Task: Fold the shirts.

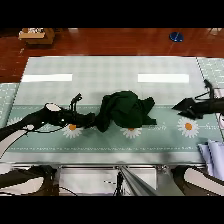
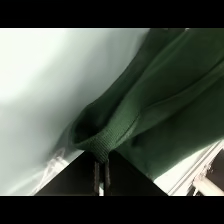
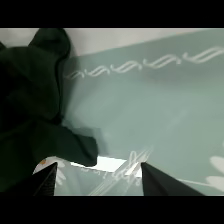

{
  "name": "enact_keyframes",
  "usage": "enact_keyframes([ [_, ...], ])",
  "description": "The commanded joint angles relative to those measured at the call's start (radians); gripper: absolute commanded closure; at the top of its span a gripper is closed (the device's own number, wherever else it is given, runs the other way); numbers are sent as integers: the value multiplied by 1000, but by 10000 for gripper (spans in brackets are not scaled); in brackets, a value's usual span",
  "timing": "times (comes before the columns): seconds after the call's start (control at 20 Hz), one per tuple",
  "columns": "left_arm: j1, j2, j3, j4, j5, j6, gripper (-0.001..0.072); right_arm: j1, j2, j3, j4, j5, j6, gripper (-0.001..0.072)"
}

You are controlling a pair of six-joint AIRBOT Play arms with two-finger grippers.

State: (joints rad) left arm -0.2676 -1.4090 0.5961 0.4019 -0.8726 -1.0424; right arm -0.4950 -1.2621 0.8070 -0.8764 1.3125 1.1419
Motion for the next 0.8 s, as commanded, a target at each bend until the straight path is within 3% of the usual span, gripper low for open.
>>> enact_keyframes([
  [0.0,1,4,0,-10,-30,6,682,0,0,-153,75,-75,-49,130],
  [0.4,1,5,0,-10,-34,10,683,31,0,-269,188,-181,-82,171],
  [0.65,1,5,0,-10,-41,10,682,341,0,-288,221,-389,-33,188],
  [0.75,1,5,0,-10,-45,10,682,445,0,-288,277,-480,-9,383],
])
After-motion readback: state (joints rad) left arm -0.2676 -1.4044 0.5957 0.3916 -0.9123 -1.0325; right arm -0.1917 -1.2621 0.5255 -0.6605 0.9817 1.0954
